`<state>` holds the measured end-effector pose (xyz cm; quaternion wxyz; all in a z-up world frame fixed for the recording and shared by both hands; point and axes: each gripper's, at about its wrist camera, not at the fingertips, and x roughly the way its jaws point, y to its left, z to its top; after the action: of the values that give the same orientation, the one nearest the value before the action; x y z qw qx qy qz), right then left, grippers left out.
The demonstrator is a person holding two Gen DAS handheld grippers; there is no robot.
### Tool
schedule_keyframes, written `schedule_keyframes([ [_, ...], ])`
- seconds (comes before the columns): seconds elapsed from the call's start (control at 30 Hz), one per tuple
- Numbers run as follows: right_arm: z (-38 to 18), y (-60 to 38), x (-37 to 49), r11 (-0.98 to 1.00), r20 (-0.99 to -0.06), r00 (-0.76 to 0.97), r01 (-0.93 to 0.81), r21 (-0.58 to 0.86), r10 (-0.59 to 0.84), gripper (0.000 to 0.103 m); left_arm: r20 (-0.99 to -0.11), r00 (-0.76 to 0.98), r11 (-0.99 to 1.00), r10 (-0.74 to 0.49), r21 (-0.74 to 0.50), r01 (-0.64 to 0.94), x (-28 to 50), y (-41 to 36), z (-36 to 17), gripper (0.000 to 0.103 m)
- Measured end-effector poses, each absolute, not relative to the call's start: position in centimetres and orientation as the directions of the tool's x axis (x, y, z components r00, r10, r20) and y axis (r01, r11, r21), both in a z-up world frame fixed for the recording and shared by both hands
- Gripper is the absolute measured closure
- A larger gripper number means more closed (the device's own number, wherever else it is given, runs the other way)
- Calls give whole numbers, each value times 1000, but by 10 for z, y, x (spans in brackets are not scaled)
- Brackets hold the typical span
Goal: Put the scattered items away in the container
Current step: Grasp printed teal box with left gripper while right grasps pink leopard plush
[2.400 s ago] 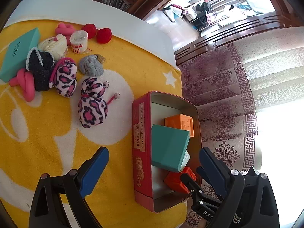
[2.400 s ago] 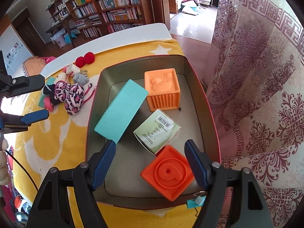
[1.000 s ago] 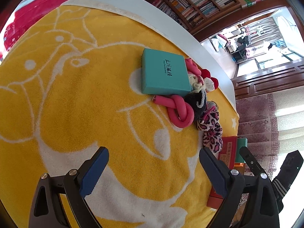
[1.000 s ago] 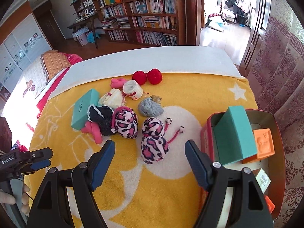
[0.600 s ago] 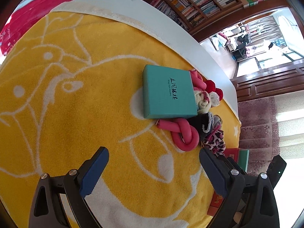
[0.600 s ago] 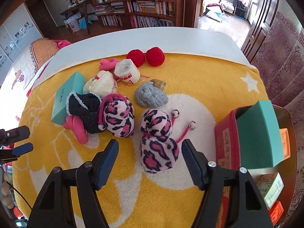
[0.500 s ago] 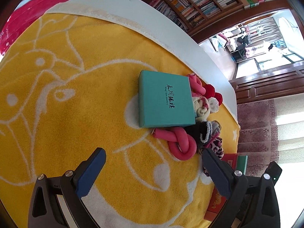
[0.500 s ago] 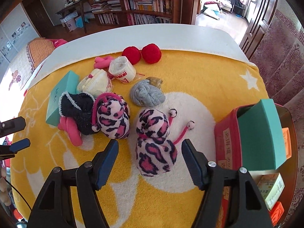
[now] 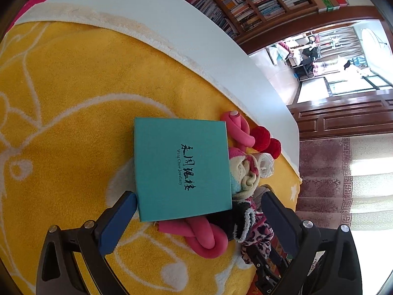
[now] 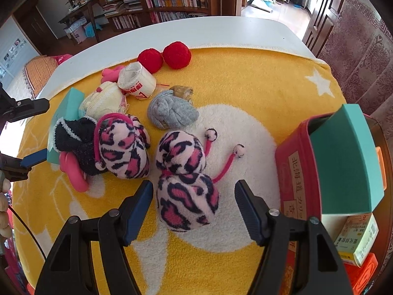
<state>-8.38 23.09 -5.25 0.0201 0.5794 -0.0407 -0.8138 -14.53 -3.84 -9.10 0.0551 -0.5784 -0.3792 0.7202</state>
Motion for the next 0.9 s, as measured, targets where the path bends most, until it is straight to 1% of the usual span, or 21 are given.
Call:
schedule_keyframes([
  [0.27,-57,229,-91,-995,-944,-316,-14,99,-89,30,-803,-312,-687,507,-596,417,-157,-42,-105,1],
  [0.43,-59,224,-95,-996,-947,-309,-5,93,-87,30,-833,-288,-703,473,-554,446,-167,-37,-110,1],
  [0.57,-62,222,-96,-996,-950,-300,-6,89,-83,30,-865,-254,-747,432,-502,435,-174,-30,-109,1],
  [0.67,-64,222,-95,-996,-952,-296,-2,88,-84,30,-893,-232,-805,385,-448,389,-177,-23,-107,1],
  [0.7,-64,221,-94,-996,-952,-294,3,84,-81,30,-900,-232,-821,368,-432,375,-176,-21,-106,5],
  [0.73,-64,221,-94,-997,-952,-296,8,79,-78,33,-904,-236,-829,357,-423,366,-174,-22,-105,10],
  [0.77,-63,221,-93,-998,-951,-300,10,67,-67,44,-904,-241,-831,353,-421,364,-172,-23,-104,13],
  [0.8,-62,221,-92,-998,-951,-305,11,56,-56,53,-897,-246,-825,366,-435,360,-171,-25,-104,13],
  [0.9,-59,227,-89,-995,-947,-306,1,98,-94,56,-885,-255,-812,390,-461,358,-164,-33,-103,13],
])
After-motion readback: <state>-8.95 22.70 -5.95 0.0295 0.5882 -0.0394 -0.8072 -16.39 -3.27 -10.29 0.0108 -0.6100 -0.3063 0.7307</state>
